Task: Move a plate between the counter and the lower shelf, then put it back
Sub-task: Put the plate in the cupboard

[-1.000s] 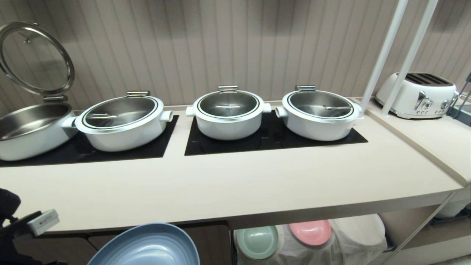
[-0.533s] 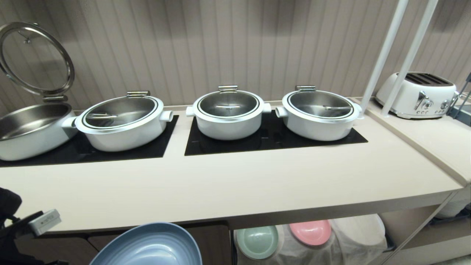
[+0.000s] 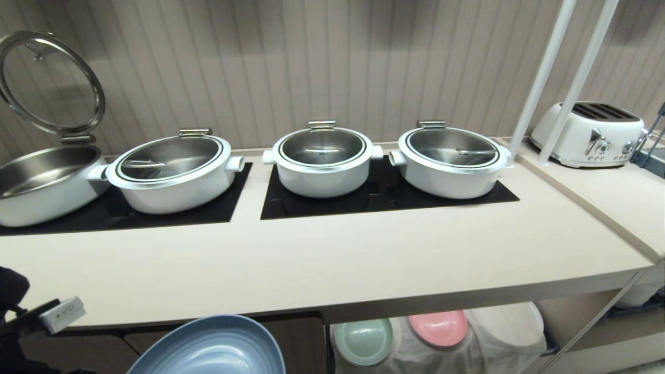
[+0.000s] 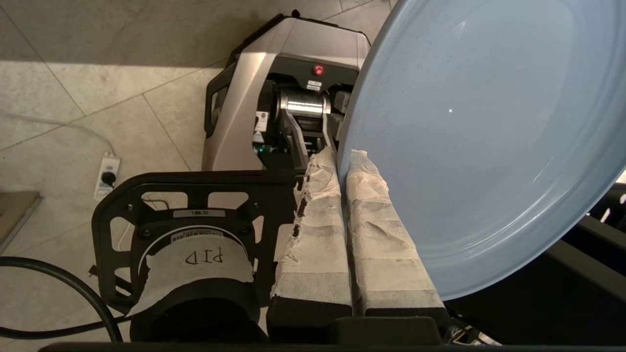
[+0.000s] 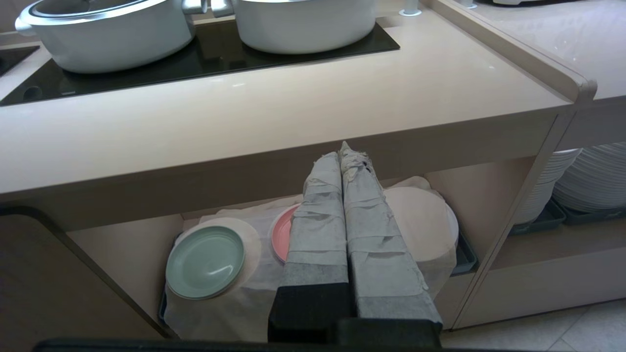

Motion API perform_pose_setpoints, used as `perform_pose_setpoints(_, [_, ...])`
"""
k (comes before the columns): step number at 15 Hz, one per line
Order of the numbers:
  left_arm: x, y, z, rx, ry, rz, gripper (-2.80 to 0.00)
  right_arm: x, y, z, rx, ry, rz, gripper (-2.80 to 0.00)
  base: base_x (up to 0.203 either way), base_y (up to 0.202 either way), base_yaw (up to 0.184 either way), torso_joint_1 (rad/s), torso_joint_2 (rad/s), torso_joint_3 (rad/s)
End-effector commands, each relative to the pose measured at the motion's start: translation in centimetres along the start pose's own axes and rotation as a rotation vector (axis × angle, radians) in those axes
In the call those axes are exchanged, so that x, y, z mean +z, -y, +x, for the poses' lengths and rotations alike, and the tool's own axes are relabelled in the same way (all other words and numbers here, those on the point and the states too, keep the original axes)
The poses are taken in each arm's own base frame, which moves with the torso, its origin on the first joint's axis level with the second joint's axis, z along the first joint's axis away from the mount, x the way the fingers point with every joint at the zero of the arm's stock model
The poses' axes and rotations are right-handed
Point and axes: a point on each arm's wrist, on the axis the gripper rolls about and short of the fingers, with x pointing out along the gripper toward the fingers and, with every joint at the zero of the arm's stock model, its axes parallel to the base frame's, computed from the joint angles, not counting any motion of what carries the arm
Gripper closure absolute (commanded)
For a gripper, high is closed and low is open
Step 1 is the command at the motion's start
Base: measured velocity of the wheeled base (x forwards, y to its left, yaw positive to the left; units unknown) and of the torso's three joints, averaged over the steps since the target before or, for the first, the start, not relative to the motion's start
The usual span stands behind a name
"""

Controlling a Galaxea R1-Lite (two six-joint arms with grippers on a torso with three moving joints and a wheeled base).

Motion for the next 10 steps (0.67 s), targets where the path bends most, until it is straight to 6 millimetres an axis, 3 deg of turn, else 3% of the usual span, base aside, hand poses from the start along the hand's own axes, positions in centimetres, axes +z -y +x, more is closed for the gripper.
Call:
perform_pose_setpoints(1, [-0.07,-0.01,-0.01,-0.001,-0.003,-0.003,0.00,0.01,0.00,0.00,0.000,0.001,0.000,0.00,0.000,0.000,0.000,0.000,0.00,0.000])
perform_pose_setpoints(10, [-0.41,-0.07,0.11,-0.012,-0.013,-0.003,0.00,0.01,0.00,0.00,0.000,0.001,0.000,0.00,0.000,0.000,0.000,0.000,0.00,0.000])
